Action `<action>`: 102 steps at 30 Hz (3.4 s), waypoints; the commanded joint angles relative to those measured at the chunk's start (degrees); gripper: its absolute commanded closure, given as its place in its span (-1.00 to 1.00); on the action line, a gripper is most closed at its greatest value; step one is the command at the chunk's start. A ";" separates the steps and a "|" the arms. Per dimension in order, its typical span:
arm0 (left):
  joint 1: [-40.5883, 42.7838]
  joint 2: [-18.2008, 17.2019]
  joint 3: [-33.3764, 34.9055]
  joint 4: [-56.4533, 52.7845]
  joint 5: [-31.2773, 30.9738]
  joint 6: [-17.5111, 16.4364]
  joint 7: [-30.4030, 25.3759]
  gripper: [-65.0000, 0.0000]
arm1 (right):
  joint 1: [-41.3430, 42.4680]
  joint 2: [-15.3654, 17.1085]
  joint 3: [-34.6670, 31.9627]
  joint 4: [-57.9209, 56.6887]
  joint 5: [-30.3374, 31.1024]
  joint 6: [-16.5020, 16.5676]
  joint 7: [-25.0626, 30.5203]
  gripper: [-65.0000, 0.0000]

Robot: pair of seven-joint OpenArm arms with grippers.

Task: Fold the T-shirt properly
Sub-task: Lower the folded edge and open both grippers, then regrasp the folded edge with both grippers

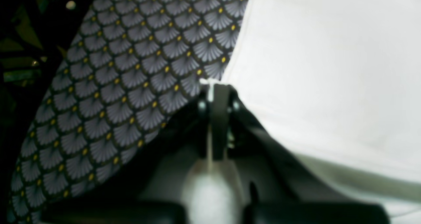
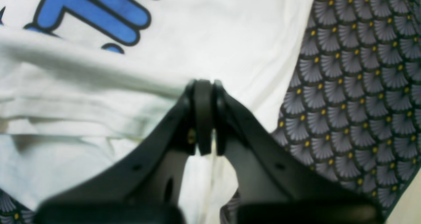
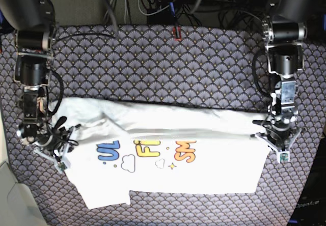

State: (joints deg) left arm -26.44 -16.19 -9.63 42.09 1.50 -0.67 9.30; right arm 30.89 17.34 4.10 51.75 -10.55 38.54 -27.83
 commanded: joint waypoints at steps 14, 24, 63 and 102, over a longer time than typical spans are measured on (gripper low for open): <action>-2.09 -0.56 -0.17 1.47 -0.22 0.18 -1.61 -0.20 | 2.03 0.46 0.61 1.31 0.39 1.46 1.42 0.62; 0.99 -0.74 -0.53 3.06 -0.40 0.27 -1.43 -0.47 | -2.28 0.46 1.48 8.87 0.39 1.46 0.36 0.26; 13.56 -0.39 -0.53 8.33 -6.90 0.53 -1.43 -0.46 | -22.85 -1.91 12.74 32.43 0.30 1.46 -2.45 0.25; 13.73 -0.21 -0.53 6.66 -6.90 0.53 -1.08 0.99 | -25.05 -2.00 15.20 24.17 0.39 1.46 -1.75 0.26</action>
State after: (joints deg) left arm -12.69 -15.44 -10.00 48.73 -5.82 -1.08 5.54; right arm 4.73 14.46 19.16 75.13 -10.55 40.23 -30.55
